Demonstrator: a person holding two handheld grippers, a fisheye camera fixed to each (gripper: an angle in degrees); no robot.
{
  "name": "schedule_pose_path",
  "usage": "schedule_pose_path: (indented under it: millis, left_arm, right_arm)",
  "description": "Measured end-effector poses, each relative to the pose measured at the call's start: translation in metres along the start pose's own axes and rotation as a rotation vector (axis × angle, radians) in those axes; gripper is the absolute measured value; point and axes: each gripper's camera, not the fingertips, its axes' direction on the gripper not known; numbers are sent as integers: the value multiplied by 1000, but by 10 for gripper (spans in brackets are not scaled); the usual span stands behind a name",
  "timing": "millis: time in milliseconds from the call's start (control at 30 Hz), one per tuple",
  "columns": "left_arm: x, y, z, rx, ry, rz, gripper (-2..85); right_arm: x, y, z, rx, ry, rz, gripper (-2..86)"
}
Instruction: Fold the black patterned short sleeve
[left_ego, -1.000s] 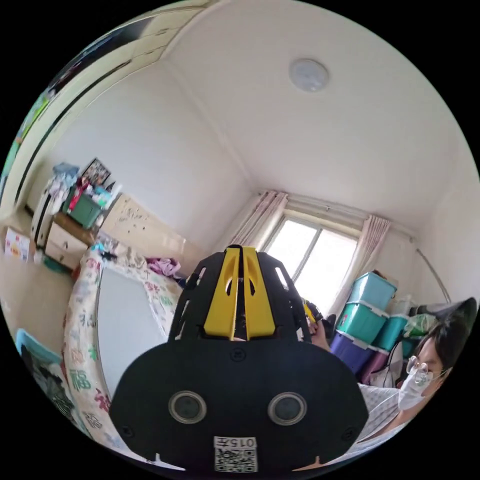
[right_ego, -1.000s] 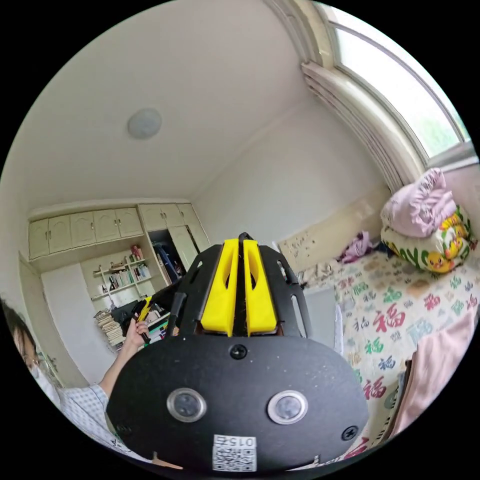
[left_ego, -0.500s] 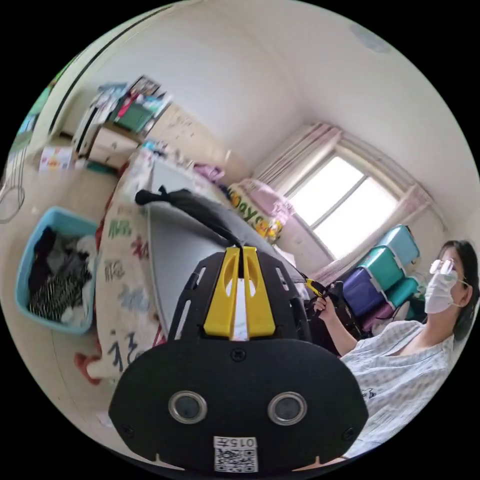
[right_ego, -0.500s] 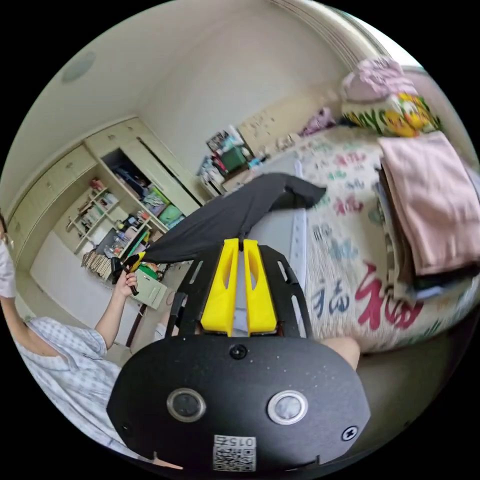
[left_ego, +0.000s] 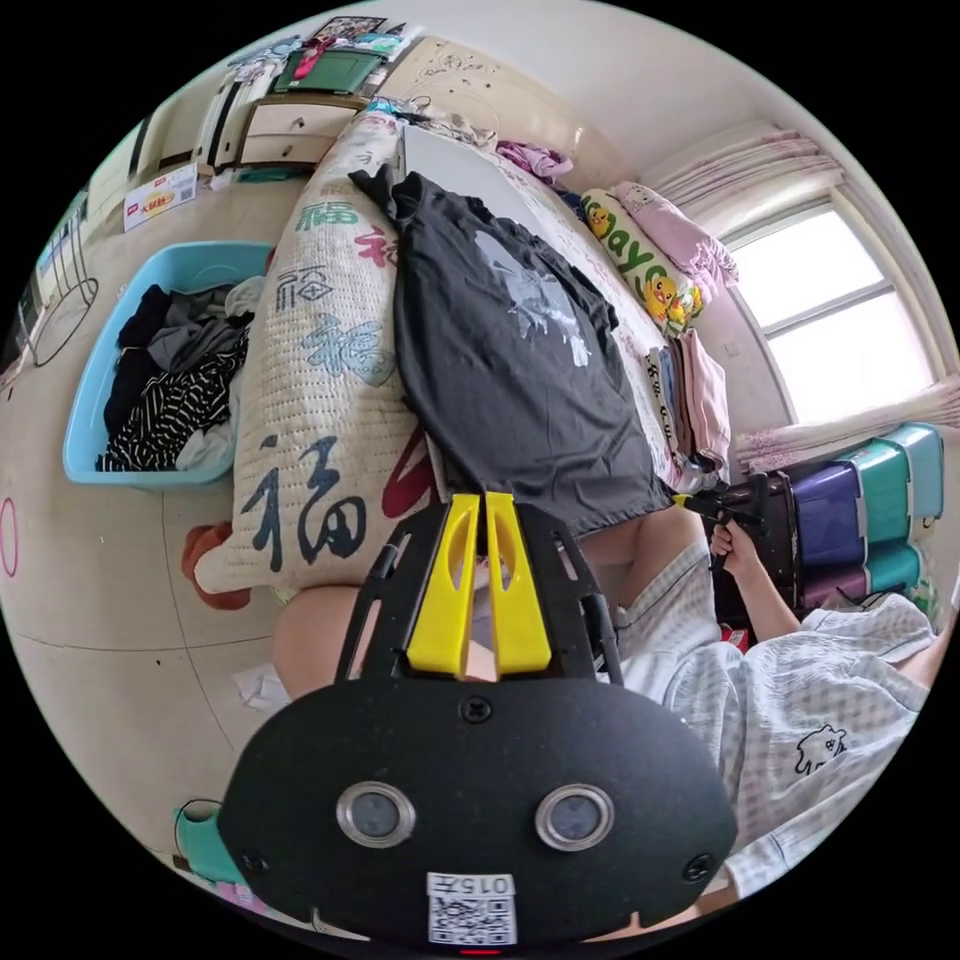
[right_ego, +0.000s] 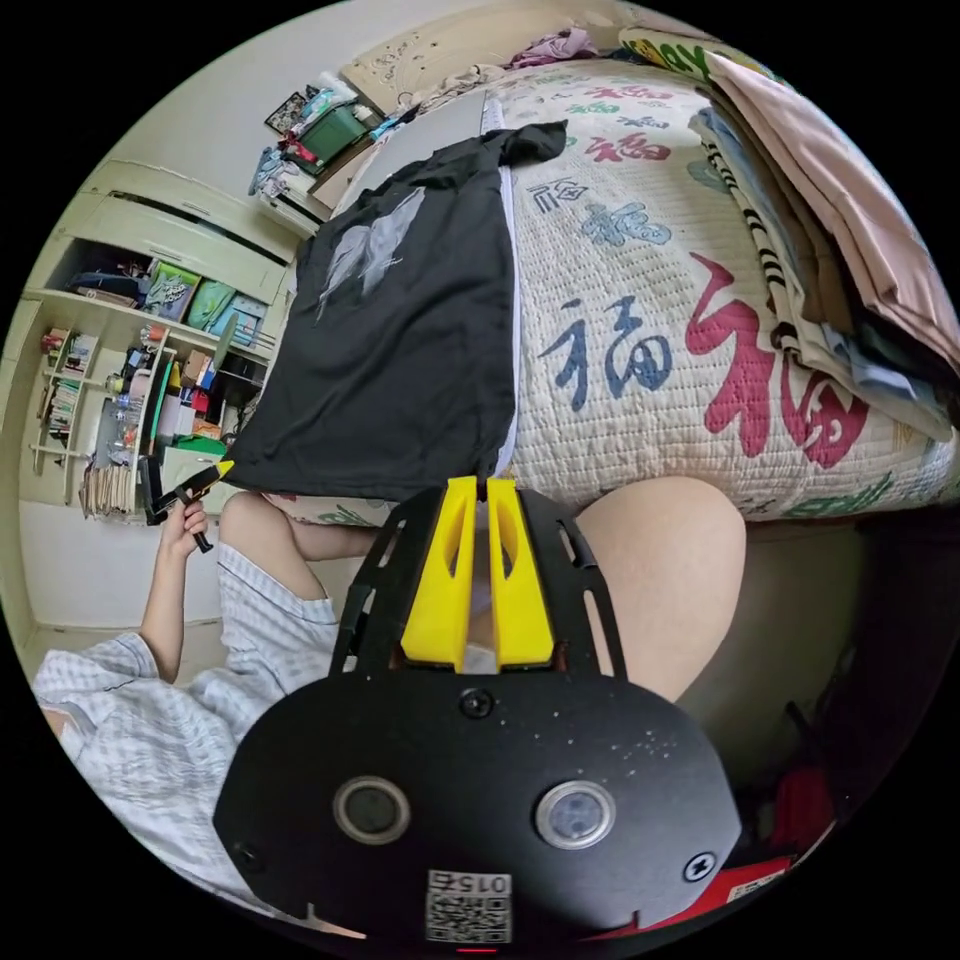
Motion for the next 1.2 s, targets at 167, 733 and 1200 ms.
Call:
schedule_pose_path:
  millis: [167,733,1200]
  left_arm:
    - [-1,-21,9,-77,16,-9,3]
    - [293,-542,230,-18,99,540,54]
    - [379,-688,505,-395,-205,301,62]
  right_arm:
    - [10,-15,-2,-10,-53,29,25]
    - [88,-354,43,332,-171,158,72]
    - [171,-487,63,100,-236,166,112]
